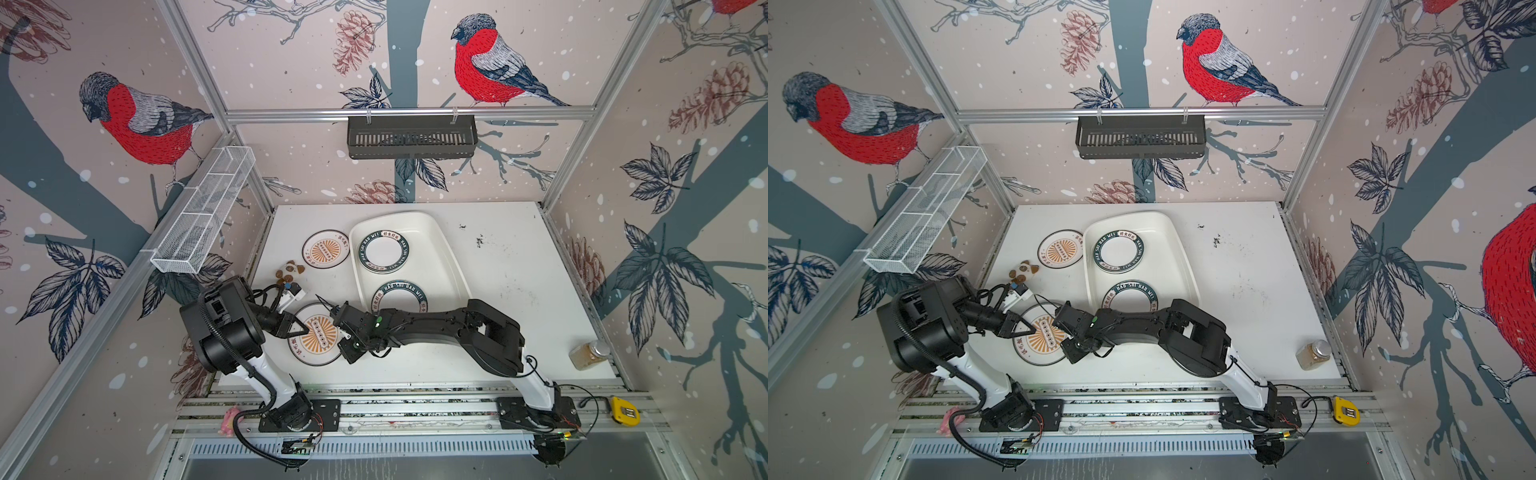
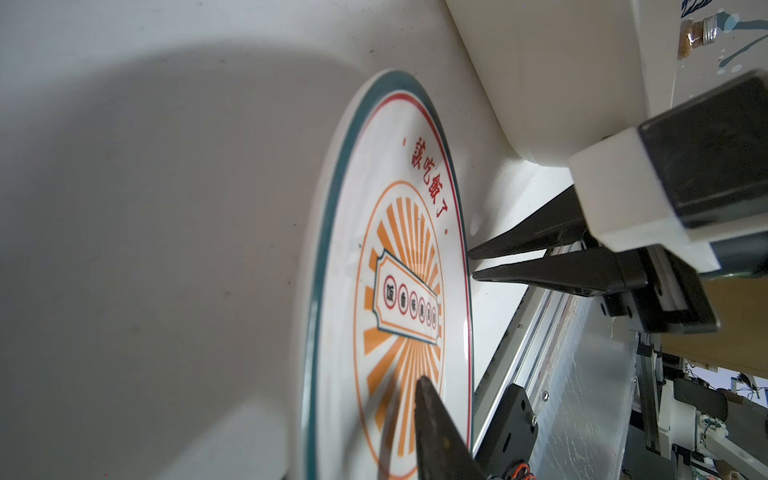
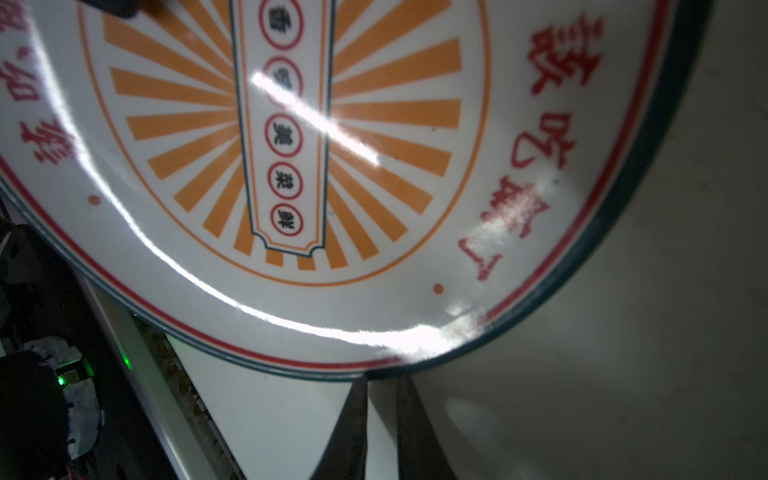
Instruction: Place the plates into the plastic bin on the countertop
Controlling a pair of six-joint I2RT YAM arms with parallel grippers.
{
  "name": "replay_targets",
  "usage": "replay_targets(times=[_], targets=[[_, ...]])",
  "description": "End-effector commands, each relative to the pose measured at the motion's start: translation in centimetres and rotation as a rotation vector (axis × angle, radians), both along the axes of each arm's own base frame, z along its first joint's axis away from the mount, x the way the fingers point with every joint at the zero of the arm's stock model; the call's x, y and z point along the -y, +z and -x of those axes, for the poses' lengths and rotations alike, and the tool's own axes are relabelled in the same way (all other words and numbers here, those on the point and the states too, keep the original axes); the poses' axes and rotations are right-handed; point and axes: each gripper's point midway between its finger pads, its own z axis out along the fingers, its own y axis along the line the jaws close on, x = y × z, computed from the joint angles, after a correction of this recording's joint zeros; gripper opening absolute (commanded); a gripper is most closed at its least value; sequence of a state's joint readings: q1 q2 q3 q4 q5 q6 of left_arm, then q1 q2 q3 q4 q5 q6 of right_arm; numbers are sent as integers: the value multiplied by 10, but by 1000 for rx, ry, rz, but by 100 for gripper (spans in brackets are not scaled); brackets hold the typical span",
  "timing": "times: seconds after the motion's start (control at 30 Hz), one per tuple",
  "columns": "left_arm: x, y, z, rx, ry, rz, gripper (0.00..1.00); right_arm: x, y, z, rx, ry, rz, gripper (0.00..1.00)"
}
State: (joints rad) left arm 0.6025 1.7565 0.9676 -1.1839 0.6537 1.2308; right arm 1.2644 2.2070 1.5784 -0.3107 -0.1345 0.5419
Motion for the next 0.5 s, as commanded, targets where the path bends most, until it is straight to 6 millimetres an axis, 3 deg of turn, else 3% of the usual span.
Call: replay_targets(times=[0.0,0.47], targets=[[6,9,3,-1,4,41,29,11,-9,-6,29,-17,59,18],[0,15,0,22,30,29,27,11,-9,-5,27,-16,57,18]])
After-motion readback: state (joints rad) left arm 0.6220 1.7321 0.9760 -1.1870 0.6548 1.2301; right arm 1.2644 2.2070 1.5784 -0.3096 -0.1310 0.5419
